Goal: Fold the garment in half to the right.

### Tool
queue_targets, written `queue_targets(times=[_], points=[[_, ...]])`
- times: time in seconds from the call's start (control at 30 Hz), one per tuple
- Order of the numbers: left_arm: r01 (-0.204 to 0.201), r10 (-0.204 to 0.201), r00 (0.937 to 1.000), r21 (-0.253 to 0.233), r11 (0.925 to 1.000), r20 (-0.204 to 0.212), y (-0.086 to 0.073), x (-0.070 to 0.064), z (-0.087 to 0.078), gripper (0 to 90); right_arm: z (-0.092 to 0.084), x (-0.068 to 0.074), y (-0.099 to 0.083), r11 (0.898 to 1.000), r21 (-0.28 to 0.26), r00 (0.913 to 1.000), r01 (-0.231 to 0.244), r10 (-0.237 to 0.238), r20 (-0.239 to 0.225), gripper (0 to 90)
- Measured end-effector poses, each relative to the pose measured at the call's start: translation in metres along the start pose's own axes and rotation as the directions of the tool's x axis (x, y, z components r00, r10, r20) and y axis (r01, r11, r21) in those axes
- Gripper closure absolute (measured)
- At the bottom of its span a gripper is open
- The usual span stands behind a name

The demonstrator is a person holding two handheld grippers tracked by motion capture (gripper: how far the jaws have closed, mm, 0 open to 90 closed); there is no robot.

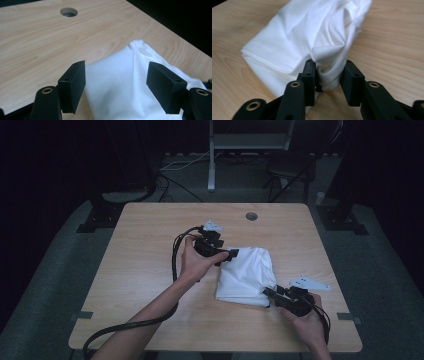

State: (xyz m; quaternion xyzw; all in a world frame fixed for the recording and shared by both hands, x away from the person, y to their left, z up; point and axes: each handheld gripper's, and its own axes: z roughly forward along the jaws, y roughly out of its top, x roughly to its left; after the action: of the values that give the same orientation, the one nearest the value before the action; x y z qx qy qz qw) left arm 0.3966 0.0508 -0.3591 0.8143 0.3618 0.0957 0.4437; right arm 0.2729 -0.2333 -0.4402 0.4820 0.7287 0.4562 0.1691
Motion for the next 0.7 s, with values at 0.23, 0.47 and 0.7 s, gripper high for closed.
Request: queue_targets(times=[0.23, 0.47, 0.7], points=[[-0.02, 0.02, 0.9998, 0.001, 0.9998, 0.0, -0.017, 0.002, -0.004, 31.0, -0.023, -0.016, 0.003, 0.999, -0.017, 0.9981, -0.037, 0.038, 0.049, 51.2], [-0.047, 0.048, 0.9989, -0.033, 0.9983, 0.004, -0.01, 0.01, 0.003, 31.0, -0.03, -0.011, 0.007, 0.999, -0.018, 0.9991, -0.032, 0.033, 0.028, 42.2], [-0.107, 0.109, 0.9938, -0.05, 0.993, 0.025, -0.003, 0.017, 0.021, 31.1, -0.017, -0.001, -0.001, 0.998, 0.012, 0.9981, -0.061, 0.061, 0.007, 39.5]])
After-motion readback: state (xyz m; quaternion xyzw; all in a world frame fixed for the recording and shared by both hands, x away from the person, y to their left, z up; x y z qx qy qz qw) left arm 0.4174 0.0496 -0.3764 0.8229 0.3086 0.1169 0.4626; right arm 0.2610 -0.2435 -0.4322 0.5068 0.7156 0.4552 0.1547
